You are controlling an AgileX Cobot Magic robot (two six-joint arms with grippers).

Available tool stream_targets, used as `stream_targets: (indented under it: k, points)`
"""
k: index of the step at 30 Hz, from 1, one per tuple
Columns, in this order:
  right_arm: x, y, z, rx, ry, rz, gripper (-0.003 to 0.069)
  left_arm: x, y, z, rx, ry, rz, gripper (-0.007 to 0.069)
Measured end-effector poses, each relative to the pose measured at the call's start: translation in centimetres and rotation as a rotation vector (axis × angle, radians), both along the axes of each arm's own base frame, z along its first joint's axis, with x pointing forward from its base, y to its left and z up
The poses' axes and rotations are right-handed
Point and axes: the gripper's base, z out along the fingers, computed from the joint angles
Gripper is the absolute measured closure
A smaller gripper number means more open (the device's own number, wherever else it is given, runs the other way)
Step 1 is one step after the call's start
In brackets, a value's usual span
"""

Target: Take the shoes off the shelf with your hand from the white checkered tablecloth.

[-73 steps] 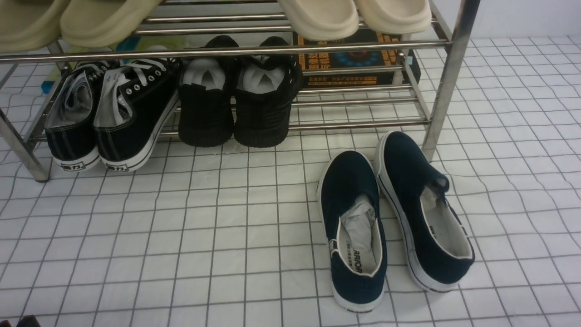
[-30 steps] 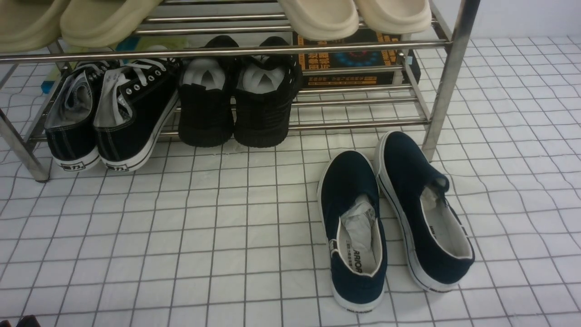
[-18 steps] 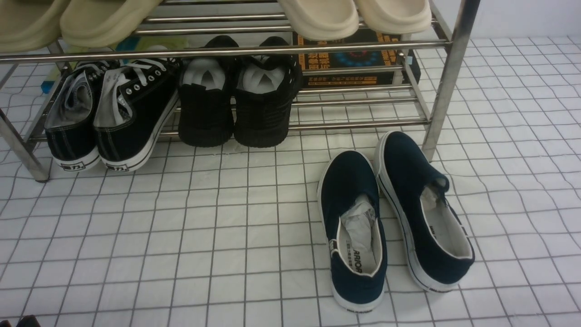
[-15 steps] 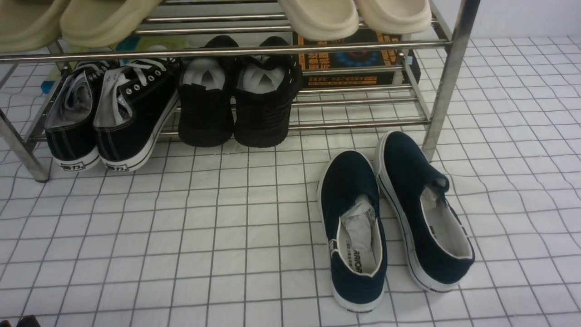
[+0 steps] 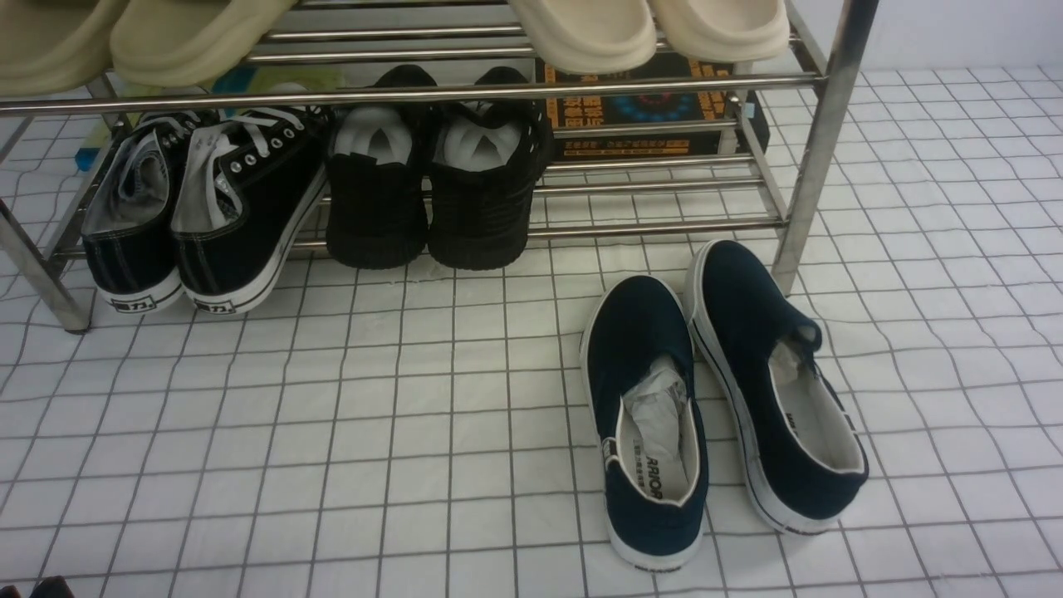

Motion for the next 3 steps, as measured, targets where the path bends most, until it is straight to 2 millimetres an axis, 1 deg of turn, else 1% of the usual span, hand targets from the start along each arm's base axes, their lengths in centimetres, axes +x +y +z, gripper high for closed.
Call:
stream_targets:
  k: [3]
  points:
    - [0.0, 0.0, 0.0, 0.0, 0.0, 0.0, 0.0538, 0.0, 0.0, 0.0, 0.0, 0.0, 0.0, 0.0385]
